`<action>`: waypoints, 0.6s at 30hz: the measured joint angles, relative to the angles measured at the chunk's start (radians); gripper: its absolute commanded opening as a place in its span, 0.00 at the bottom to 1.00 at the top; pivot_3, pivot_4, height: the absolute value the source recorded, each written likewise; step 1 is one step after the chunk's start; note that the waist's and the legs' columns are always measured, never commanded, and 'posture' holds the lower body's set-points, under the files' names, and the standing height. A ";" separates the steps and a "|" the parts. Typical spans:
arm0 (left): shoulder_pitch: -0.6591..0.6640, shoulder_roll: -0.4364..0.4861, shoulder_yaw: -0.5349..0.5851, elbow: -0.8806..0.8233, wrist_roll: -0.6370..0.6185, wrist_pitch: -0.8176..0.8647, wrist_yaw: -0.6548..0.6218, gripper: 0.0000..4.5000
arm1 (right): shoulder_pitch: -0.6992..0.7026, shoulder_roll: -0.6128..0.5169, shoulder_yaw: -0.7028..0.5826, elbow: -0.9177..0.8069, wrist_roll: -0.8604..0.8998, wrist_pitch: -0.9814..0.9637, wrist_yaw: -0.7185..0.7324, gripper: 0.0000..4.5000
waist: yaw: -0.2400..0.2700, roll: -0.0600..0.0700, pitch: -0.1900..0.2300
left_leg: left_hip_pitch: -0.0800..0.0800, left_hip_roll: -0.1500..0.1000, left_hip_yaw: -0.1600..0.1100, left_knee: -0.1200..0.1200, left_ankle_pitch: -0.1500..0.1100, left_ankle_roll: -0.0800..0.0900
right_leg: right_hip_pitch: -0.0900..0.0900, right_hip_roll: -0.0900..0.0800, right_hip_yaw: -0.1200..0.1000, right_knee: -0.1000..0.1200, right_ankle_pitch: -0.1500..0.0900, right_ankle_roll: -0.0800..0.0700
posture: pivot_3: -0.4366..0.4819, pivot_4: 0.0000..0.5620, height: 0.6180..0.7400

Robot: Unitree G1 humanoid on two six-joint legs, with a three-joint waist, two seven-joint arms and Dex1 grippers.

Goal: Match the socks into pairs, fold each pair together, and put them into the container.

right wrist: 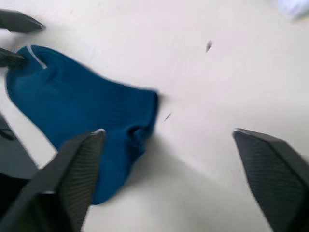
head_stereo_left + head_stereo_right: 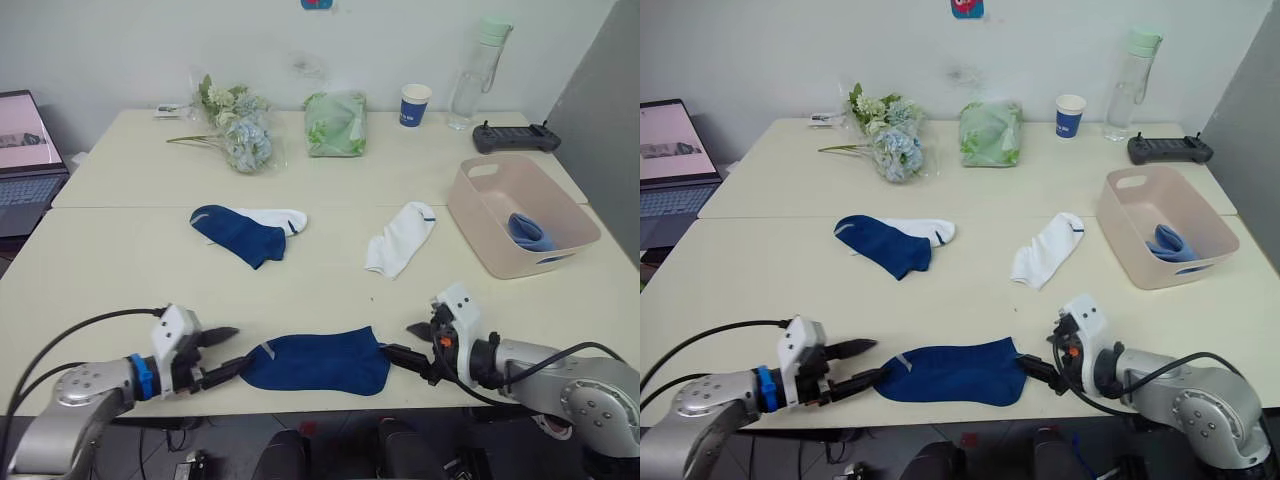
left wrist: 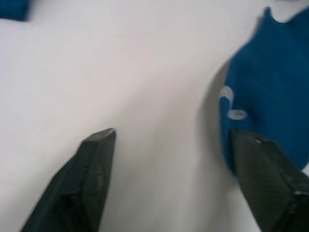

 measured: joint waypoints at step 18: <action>-0.053 0.006 0.160 -0.045 -0.082 0.078 0.076 0.99 | -0.334 -0.054 0.254 0.079 -0.407 -0.441 0.320 1.00 | 0.002 -0.001 0.001 | -0.001 -0.001 0.000 0.000 0.000 0.000 | 0.000 -0.002 0.000 -0.002 0.000 0.000 | 0.48 0.27 1.00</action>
